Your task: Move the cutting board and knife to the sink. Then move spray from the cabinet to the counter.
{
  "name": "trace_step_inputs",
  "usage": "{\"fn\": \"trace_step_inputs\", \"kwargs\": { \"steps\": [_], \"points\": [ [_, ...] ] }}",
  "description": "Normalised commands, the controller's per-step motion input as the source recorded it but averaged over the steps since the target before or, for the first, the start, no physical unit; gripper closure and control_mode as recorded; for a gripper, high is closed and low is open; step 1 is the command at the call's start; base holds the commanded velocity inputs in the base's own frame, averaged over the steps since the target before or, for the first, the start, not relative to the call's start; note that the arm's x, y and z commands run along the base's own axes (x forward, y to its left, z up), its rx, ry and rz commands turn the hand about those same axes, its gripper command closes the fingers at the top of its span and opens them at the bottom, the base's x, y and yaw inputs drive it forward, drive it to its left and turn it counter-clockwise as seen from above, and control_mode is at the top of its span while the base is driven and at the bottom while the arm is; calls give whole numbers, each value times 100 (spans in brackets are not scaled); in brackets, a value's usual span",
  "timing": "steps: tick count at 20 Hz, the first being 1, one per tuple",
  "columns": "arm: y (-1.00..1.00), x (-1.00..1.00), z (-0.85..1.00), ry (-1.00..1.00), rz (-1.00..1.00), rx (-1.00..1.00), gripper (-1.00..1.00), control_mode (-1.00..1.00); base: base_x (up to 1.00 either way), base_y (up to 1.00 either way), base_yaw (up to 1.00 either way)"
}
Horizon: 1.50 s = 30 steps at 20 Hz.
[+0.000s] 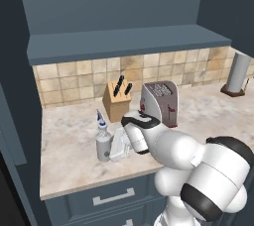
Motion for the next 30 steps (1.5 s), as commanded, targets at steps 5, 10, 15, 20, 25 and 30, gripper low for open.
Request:
{"fn": "trace_step_inputs", "kwargs": {
  "steps": [5,10,15,20,25,30],
  "points": [
    [-3,0,4,0,0,0,-100,-100,0,0,0],
    [-30,-1,9,0,0,0,-100,-100,0,0,0],
    [-32,-8,20,0,0,0,-100,-100,0,0,0],
    [-13,-7,56,0,0,0,-100,-100,0,0,0],
    [-4,-3,84,5,-12,-5,-100,-100,0,0,0],
    [-1,-5,74,3,-32,-9,-100,-100,0,0,0]
  ]
}}
